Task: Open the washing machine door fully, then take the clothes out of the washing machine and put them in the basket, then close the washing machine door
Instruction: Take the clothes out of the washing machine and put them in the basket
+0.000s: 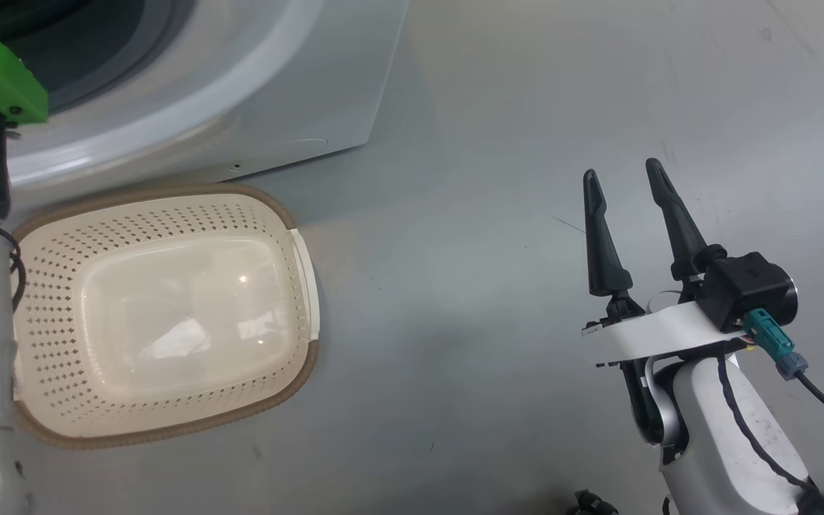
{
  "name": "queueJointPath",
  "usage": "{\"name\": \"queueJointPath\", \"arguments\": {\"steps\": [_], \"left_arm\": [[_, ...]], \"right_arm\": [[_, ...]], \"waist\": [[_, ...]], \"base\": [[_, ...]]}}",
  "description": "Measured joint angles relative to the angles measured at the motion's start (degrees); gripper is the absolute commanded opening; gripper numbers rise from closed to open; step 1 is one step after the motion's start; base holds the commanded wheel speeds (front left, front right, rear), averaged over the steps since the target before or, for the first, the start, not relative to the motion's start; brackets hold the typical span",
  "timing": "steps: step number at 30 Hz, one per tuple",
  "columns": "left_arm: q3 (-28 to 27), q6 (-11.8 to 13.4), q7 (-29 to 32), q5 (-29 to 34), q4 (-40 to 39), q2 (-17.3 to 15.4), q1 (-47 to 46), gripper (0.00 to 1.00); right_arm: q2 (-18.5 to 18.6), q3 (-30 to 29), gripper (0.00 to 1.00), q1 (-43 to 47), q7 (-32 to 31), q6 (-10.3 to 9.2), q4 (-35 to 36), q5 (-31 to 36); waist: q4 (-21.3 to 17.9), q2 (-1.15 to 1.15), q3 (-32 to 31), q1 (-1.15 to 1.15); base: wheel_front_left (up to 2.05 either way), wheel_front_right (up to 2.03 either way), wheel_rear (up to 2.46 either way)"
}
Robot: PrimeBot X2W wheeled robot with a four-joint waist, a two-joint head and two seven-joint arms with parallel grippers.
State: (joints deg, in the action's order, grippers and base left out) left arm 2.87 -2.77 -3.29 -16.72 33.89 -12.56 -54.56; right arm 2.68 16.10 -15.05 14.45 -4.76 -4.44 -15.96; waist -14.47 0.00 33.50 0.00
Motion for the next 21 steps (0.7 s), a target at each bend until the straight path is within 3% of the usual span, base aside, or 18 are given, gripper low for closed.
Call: {"name": "queueJointPath", "arguments": {"steps": [9,12,13,14,21], "left_arm": [[-1.03,0.99,-10.83,-0.44,-2.81,2.83,7.34,0.00],[-1.12,1.09,-11.58,-0.58,-3.97,3.92,10.02,0.00],[-1.09,1.25,-11.57,-0.90,-5.00,4.55,11.65,0.00],[-1.16,1.54,-11.57,-0.92,-11.28,6.56,18.37,0.00],[-2.47,1.99,-11.43,0.48,-21.11,8.00,22.42,0.00]], "right_arm": [[0.02,-0.93,1.00,0.30,0.00,-0.01,-0.51,1.02],[0.09,-1.31,1.00,0.37,0.00,-0.01,-0.64,1.16],[0.21,-1.59,1.00,0.58,0.00,-0.01,-0.68,1.54],[0.77,-2.24,1.00,2.58,0.00,-0.01,-1.31,1.99],[1.26,-2.77,1.00,4.31,0.00,-0.01,-2.01,2.26]], "waist": [[2.12,0.00,-2.47,0.00],[2.90,0.00,-3.36,0.00],[3.45,0.00,-3.97,0.00],[6.11,0.00,-7.05,0.00],[8.06,0.00,-10.06,0.00]], "base": [[0.00,0.00,0.00],[0.00,0.00,0.00],[0.00,0.00,0.00],[0.00,0.00,0.00],[0.00,0.00,0.00]]}}
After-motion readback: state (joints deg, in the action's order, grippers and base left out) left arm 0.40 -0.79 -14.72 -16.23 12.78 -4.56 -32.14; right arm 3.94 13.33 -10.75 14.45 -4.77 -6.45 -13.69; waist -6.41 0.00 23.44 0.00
